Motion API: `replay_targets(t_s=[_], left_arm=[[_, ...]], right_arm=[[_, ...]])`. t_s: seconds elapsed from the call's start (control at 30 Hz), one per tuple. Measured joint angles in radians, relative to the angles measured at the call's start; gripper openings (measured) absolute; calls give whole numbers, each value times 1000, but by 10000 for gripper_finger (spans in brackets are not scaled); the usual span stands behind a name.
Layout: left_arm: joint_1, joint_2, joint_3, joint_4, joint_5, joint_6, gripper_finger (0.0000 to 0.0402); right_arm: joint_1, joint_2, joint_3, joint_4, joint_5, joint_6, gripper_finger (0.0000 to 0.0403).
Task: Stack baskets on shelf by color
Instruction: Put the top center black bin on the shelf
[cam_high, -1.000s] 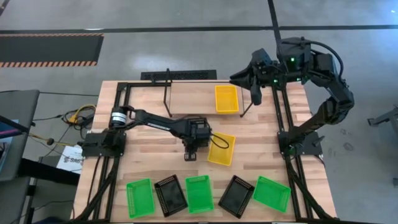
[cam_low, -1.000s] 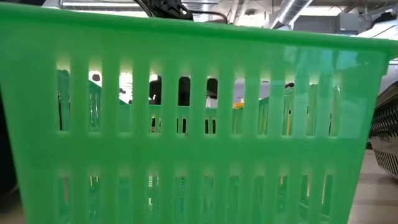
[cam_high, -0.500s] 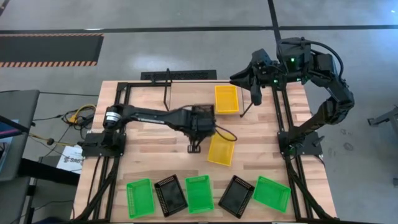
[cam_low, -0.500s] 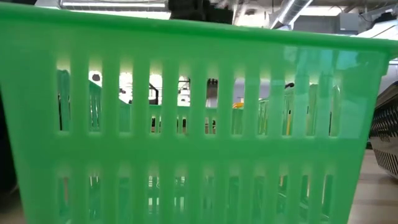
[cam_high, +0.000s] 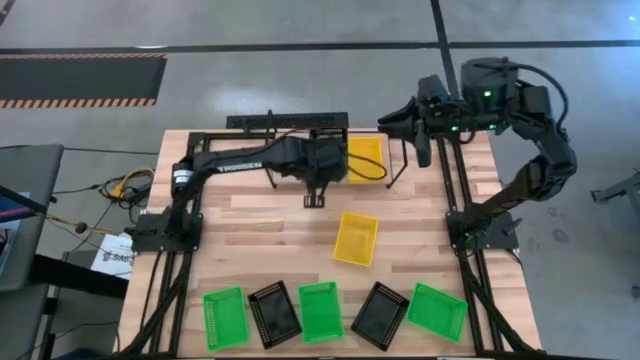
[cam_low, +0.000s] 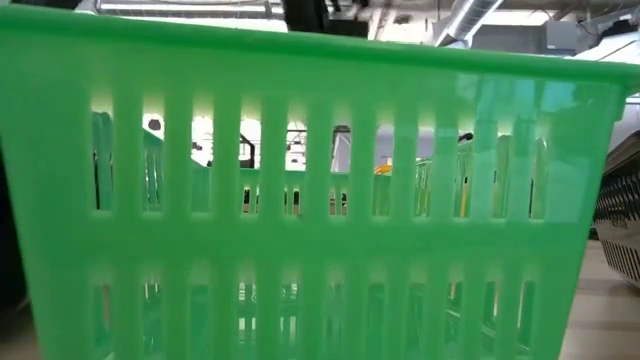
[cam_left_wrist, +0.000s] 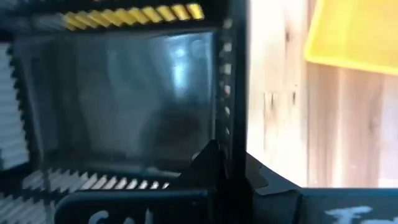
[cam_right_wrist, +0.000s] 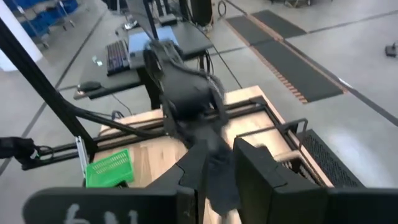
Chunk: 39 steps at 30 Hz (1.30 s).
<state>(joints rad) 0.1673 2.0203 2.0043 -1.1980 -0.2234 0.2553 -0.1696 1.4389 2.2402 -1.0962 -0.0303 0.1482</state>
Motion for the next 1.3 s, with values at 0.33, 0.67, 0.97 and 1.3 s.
replay_targets(t_s=[0.33, 0.67, 0.97, 1.3], left_arm=[[71, 148, -2, 1, 38, 76, 0], [147, 160, 0, 91, 108, 59, 0], [182, 175, 0, 97, 161, 80, 0], [124, 175, 0, 109, 175, 115, 0]], right_arm=[[7, -61, 0, 32, 0, -15, 98], [6, -71, 0, 26, 0, -49, 98], [6, -71, 0, 27, 0, -71, 98], [5, -71, 0, 28, 0, -71, 98]])
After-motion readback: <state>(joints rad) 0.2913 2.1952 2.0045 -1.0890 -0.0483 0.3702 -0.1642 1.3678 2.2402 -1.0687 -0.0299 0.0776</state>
